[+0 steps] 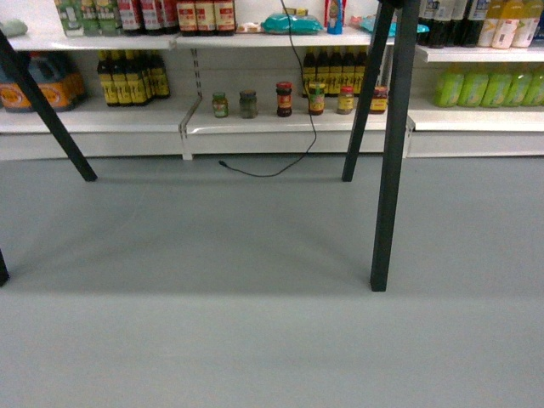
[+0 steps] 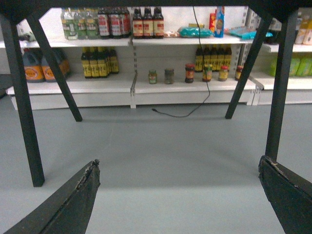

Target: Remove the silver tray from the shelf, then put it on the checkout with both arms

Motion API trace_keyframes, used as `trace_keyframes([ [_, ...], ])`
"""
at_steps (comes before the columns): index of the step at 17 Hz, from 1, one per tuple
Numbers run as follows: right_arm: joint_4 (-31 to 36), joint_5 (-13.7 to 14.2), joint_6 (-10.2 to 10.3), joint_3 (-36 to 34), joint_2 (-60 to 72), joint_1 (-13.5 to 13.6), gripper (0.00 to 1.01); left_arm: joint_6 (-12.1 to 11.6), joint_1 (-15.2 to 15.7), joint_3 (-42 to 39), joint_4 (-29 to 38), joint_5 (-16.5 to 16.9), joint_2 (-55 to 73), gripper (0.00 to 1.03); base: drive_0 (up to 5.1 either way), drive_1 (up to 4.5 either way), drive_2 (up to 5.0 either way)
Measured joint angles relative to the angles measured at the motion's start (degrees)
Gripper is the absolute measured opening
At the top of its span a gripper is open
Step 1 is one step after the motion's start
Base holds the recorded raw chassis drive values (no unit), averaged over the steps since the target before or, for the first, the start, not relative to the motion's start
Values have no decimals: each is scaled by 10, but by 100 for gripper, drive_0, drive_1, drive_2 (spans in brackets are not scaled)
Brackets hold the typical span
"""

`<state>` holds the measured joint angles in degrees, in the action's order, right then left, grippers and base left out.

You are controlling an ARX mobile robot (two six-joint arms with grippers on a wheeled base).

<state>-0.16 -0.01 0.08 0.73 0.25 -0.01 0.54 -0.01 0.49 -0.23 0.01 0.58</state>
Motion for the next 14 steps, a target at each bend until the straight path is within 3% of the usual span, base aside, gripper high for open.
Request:
trace_keyframes([
  [14,-1,0,-1,0,0,0,98,0,0,0,-1,0,0,98,0,0,0],
])
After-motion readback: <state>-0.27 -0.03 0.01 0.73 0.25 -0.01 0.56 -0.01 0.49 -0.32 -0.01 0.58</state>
